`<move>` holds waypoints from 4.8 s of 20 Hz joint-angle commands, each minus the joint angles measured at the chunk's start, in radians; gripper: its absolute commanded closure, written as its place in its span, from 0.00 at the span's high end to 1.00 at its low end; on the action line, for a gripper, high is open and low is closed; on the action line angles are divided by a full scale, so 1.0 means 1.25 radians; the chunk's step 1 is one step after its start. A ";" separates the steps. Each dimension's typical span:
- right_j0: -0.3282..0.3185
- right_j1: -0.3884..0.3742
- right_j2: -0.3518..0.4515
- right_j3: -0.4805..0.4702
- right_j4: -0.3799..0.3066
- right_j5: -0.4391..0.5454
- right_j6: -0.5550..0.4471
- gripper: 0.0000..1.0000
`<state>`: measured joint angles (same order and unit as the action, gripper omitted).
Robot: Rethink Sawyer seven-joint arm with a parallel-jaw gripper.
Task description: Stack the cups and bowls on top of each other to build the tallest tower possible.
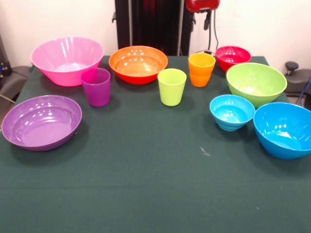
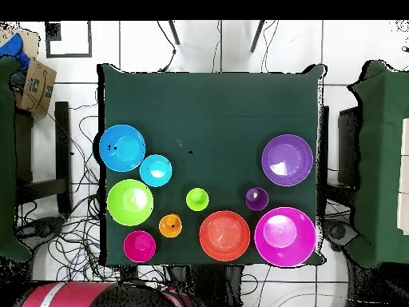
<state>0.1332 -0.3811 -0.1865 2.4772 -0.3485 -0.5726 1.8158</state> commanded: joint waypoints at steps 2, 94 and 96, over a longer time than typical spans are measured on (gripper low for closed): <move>0.006 0.014 0.083 -0.084 0.032 0.059 0.130 1.00; -0.122 -0.166 0.164 -0.118 0.107 0.282 0.171 1.00; -0.124 -0.167 0.162 -0.111 0.129 0.285 0.184 1.00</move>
<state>0.0010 -0.6028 -0.0869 2.4590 -0.3046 -0.3015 1.8293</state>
